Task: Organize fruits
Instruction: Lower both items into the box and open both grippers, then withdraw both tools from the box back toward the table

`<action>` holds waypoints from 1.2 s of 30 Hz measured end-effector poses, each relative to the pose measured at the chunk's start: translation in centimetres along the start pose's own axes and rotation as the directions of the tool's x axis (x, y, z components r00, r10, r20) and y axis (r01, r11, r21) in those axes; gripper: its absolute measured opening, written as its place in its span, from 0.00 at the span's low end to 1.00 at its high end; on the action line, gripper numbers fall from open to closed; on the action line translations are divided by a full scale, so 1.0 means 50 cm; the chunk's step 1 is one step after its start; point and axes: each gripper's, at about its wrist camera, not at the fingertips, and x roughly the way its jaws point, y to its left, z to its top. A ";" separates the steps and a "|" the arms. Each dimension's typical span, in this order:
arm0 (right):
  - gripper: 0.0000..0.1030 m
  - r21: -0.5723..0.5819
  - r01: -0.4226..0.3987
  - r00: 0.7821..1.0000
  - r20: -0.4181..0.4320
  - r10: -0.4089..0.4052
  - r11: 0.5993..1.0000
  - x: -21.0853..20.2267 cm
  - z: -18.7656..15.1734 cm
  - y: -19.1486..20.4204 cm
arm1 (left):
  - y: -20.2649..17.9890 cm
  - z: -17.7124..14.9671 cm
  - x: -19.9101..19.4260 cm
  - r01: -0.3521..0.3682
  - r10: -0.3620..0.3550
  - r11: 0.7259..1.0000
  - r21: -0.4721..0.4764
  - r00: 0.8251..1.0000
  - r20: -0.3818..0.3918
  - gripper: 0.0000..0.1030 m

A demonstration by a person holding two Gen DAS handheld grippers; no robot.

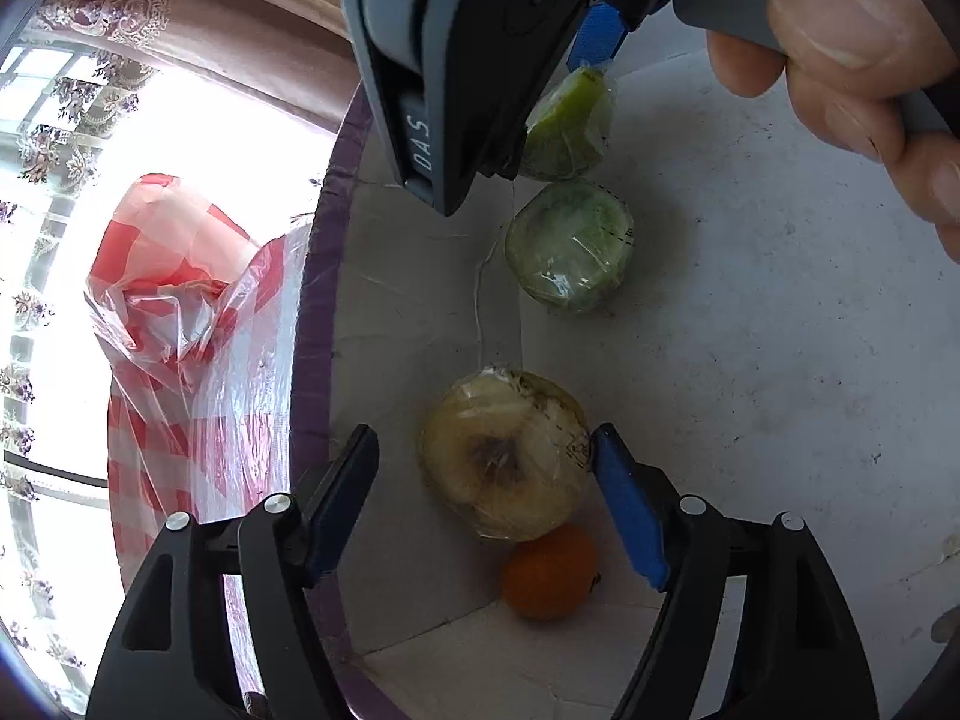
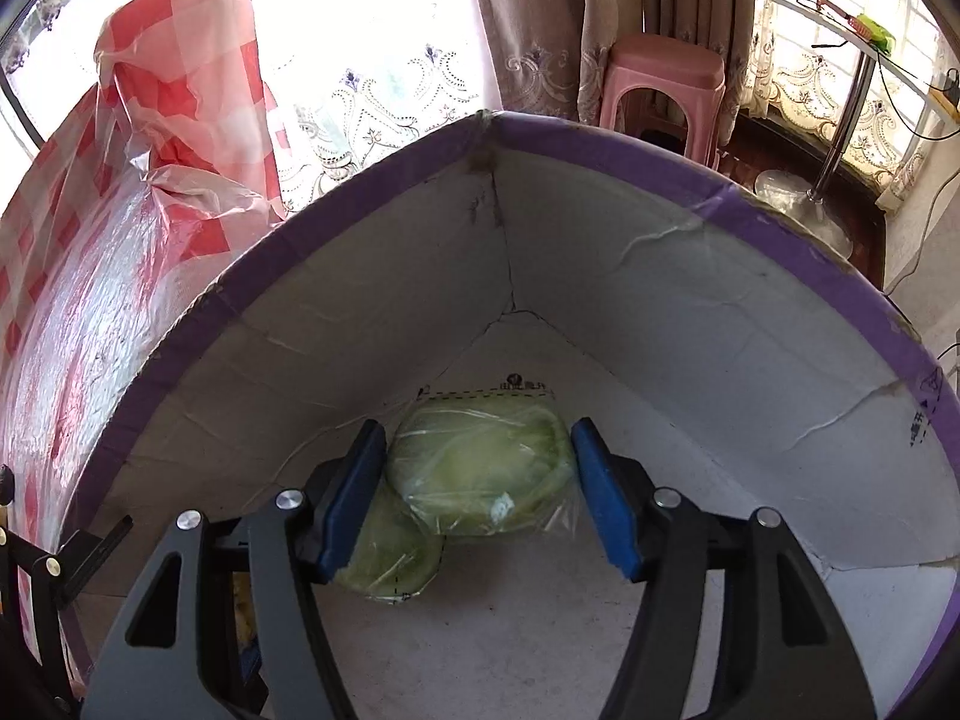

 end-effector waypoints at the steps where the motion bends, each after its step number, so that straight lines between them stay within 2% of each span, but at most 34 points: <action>1: 0.63 -0.001 0.001 1.000 -0.002 -0.001 1.000 0.001 0.000 0.000 | -0.001 0.000 -0.001 -0.001 0.001 1.000 -0.001 1.000 0.000 0.71; 3: 0.65 -0.003 0.000 1.000 0.003 0.000 1.000 -0.001 -0.001 -0.002 | -0.006 -0.001 -0.004 -0.005 0.005 1.000 -0.003 1.000 0.004 0.72; 5: 0.72 -0.005 -0.002 1.000 0.008 0.002 1.000 -0.003 0.000 -0.003 | -0.006 -0.001 -0.005 -0.020 0.020 1.000 -0.002 1.000 0.011 0.74; 7: 0.75 -0.007 0.001 1.000 0.018 -0.001 1.000 -0.007 -0.001 -0.003 | -0.009 -0.002 -0.008 -0.037 0.037 0.999 0.002 0.999 0.021 0.78; 12: 0.75 -0.011 -0.002 1.000 0.023 0.003 1.000 -0.013 -0.002 -0.001 | -0.004 -0.005 -0.014 -0.068 0.069 0.998 -0.009 0.997 0.043 0.79; 14: 0.79 -0.006 -0.010 0.999 0.039 0.010 1.000 -0.018 -0.002 -0.003 | -0.004 -0.006 -0.022 -0.088 0.089 0.996 -0.018 0.994 0.058 0.79; 19: 0.82 0.017 -0.057 0.994 0.089 0.055 0.998 -0.044 0.002 -0.010 | 0.017 -0.015 -0.060 -0.149 0.158 0.986 -0.077 0.979 0.131 0.85; 24: 0.82 0.041 -0.079 0.985 0.158 0.072 0.996 -0.082 0.008 -0.017 | 0.049 -0.036 -0.112 -0.178 0.210 0.969 -0.173 0.959 0.191 0.86; 30: 0.82 -0.009 -0.097 0.964 0.248 0.096 0.995 -0.149 0.009 0.017 | 0.113 -0.092 -0.169 -0.190 0.274 0.921 -0.341 0.937 0.217 0.87; 36: 0.82 -0.110 -0.123 0.946 0.289 0.150 0.986 -0.218 -0.003 0.090 | 0.175 -0.183 -0.218 -0.181 0.320 0.833 -0.524 0.928 0.189 0.87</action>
